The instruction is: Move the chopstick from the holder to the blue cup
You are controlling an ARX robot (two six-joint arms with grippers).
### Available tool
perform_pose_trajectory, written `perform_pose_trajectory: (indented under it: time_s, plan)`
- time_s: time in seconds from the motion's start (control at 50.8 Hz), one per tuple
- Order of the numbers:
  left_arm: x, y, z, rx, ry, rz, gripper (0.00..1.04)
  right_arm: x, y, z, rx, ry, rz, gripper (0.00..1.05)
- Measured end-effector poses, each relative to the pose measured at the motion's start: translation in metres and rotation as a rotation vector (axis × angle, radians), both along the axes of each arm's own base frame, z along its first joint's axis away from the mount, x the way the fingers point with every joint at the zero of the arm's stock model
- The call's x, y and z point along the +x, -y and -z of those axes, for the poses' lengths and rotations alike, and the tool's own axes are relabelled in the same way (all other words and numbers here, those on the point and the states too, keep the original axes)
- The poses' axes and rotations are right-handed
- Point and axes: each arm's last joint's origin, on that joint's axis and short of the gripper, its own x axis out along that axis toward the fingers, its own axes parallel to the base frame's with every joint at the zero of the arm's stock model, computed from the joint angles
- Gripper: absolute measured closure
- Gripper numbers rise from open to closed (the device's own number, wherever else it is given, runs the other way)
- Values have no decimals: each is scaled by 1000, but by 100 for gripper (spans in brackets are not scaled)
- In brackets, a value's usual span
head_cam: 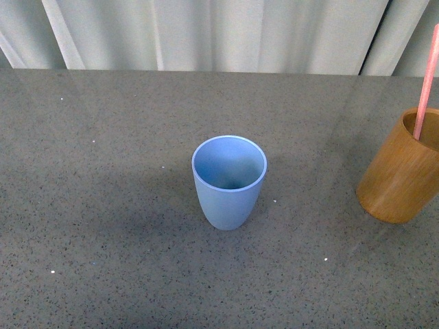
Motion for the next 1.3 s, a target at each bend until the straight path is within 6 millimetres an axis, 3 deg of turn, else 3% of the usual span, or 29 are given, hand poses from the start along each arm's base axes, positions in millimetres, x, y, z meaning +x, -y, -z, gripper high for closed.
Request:
perform_pose_trajectory:
  time_s: [0.295,0.591,0.748,1.241,1.3]
  plan:
    - [0,0,0,0,0,0,7,42,-10,0,-2,0,-27,10]
    - [0,0,0,0,0,0,7,69,-24,9,21,0,-64,10]
    - [0,0,0,0,0,0,7,74,-35,13,29,-2,-82,10]
    - [0,0,0,0,0,0,7,73,-47,15,46,18,-98,100]
    - [0,0,0,0,0,0,7,72,-48,12,41,26,-101,104]
